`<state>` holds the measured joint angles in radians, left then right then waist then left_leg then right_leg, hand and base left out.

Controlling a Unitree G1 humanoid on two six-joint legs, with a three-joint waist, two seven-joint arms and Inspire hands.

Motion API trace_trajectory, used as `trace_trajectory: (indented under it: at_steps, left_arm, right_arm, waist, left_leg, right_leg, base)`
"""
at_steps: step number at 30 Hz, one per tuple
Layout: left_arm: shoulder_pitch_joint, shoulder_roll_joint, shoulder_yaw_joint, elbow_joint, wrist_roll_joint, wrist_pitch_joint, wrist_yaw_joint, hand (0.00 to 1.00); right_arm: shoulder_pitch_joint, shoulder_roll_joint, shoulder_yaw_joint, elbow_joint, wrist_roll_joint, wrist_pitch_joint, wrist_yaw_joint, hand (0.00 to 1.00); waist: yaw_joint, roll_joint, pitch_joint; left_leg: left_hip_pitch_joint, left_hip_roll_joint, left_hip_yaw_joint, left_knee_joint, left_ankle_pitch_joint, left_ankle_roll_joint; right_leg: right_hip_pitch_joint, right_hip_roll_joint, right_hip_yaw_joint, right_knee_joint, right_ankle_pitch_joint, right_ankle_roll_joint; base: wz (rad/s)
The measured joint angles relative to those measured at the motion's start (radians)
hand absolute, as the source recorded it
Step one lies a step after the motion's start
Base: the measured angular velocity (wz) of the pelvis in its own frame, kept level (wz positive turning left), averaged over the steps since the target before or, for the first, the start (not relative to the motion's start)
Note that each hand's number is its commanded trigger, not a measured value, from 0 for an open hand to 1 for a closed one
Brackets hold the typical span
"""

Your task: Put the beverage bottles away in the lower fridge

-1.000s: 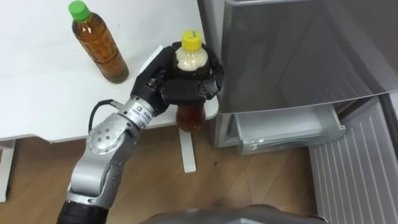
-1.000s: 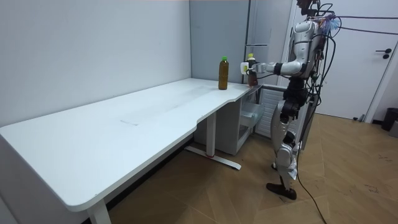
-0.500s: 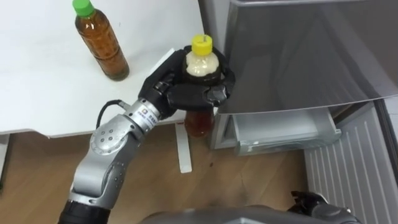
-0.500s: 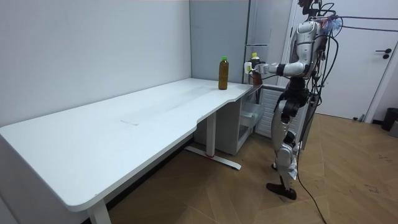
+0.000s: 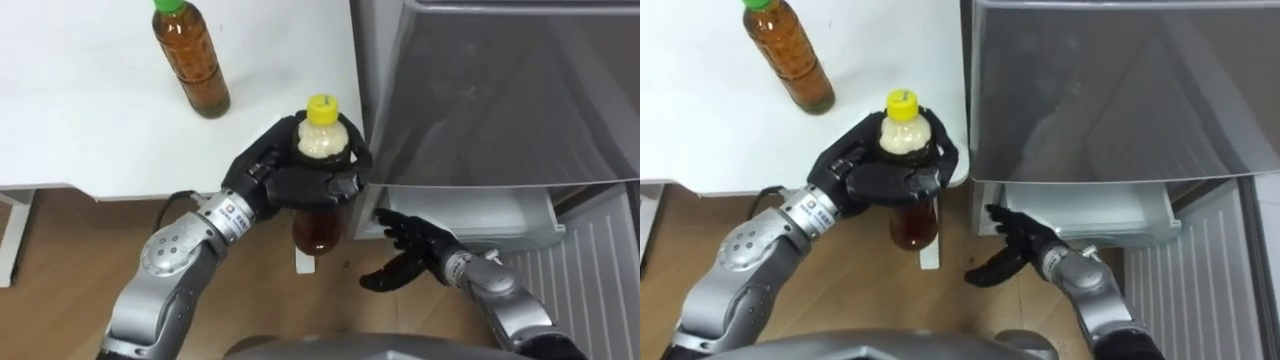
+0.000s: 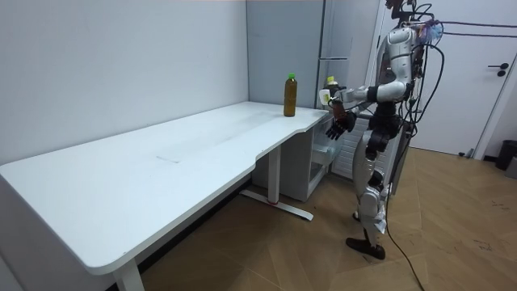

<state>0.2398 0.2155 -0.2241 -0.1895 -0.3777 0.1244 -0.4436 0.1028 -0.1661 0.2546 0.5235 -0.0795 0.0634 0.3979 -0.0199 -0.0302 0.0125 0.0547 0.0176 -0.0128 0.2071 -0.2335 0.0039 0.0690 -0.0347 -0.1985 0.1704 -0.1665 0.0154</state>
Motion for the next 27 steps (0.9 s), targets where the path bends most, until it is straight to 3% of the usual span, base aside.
trace_trajectory:
  at_steps: [6, 19, 27]
  left_arm:
    - [0.0, 0.002, -0.022, 0.0, 0.0, -0.003, 0.0, 1.0]
    - [0.011, 0.026, -0.048, 0.014, 0.001, -0.014, 0.0, 1.0]
    - [0.011, 0.051, -0.069, 0.036, 0.005, -0.014, 0.0, 1.0]
  right_arm:
    - [0.003, -0.001, 0.002, -0.045, 0.038, -0.021, 0.107, 0.0]
    - [0.0, -0.009, 0.001, -0.114, 0.06, -0.019, 0.286, 0.0]
    - [0.002, -0.03, 0.041, -0.175, 0.204, -0.019, 0.347, 0.0]
  waist:
    - [-0.004, -0.003, 0.0006]
    - [0.001, 0.006, 0.0025]
    - [-0.002, 0.007, 0.0026]
  left_leg:
    - [-0.004, -0.001, -0.002, 0.008, 0.0, 0.0]
    - [-0.009, -0.001, -0.006, 0.018, 0.0, 0.0]
    - [-0.015, -0.004, -0.014, 0.025, 0.0, 0.0]
  right_leg:
    - [0.001, -0.001, 0.0, 0.0, 0.0, 0.0]
    - [-0.001, -0.002, 0.0, 0.007, 0.0, 0.0]
    - [-0.003, -0.005, -0.008, 0.014, 0.0, 0.0]
  base:
    - [0.01]
    - [0.0]
    - [0.03]
